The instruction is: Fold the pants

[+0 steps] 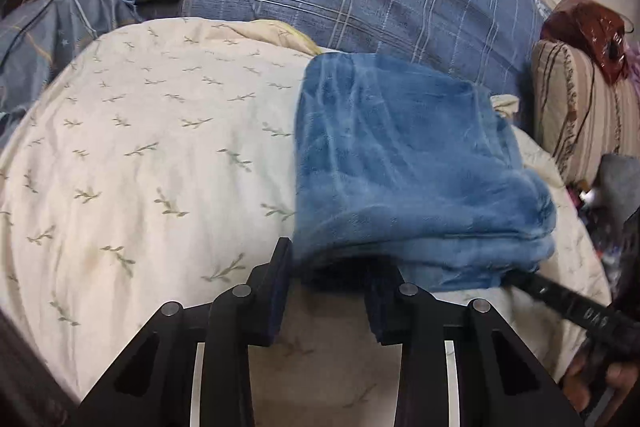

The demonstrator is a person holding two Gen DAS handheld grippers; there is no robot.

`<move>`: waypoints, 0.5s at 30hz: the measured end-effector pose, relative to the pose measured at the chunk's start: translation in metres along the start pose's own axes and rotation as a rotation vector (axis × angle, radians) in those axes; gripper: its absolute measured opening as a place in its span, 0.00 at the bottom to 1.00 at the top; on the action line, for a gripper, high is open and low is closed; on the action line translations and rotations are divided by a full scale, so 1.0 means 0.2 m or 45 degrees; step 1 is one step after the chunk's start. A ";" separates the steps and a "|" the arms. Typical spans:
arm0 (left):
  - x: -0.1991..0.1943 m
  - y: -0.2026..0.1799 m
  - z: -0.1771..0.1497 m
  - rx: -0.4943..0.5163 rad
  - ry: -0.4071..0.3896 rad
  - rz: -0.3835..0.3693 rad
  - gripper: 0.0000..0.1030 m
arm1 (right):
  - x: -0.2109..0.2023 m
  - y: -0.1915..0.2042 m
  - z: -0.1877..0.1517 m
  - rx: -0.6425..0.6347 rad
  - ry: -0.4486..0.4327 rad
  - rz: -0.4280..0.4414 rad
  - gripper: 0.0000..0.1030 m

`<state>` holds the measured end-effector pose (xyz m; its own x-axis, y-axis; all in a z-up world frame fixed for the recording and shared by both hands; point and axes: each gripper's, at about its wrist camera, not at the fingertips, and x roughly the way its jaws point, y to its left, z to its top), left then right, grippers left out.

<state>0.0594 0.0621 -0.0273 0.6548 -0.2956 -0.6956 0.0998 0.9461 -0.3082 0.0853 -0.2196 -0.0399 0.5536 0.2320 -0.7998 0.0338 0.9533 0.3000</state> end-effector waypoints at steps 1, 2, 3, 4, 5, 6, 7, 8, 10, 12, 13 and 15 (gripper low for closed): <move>0.02 0.02 0.00 -0.017 0.016 0.006 0.23 | 0.00 0.00 0.00 -0.006 0.006 -0.009 0.30; 0.04 0.03 0.01 -0.035 0.035 -0.007 0.16 | 0.01 -0.01 0.00 -0.002 0.011 -0.003 0.19; 0.05 0.04 0.01 -0.055 0.040 -0.026 0.14 | 0.01 -0.02 0.01 0.013 0.020 0.019 0.10; 0.04 0.04 0.02 -0.057 0.039 -0.033 0.12 | 0.01 -0.04 0.02 0.037 0.027 0.042 0.09; 0.02 0.03 0.02 -0.041 0.031 -0.028 0.11 | 0.01 -0.04 0.02 0.047 0.025 0.051 0.08; 0.00 0.01 0.02 -0.009 0.007 -0.020 0.11 | 0.00 -0.04 0.02 0.037 0.015 0.045 0.08; 0.00 0.00 0.02 0.014 -0.007 -0.005 0.11 | -0.01 -0.02 0.02 0.015 0.002 0.024 0.08; 0.03 -0.01 0.01 0.038 0.011 0.031 0.12 | -0.01 -0.01 0.02 -0.008 0.002 0.004 0.08; 0.06 0.00 0.00 0.031 0.035 0.050 0.13 | 0.02 0.00 0.01 -0.020 0.020 -0.024 0.08; 0.04 -0.03 0.00 0.045 0.027 0.052 0.13 | 0.01 0.01 0.01 -0.034 0.014 -0.039 0.08; 0.03 -0.03 0.00 0.047 0.019 0.048 0.13 | 0.00 0.02 0.01 -0.043 0.005 -0.042 0.08; 0.03 -0.03 -0.01 0.030 0.026 0.045 0.14 | -0.01 0.02 0.01 -0.051 -0.003 -0.049 0.08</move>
<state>0.0616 0.0551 -0.0315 0.6426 -0.2646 -0.7191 0.0948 0.9587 -0.2680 0.0868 -0.2158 -0.0364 0.5542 0.1950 -0.8092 0.0213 0.9685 0.2480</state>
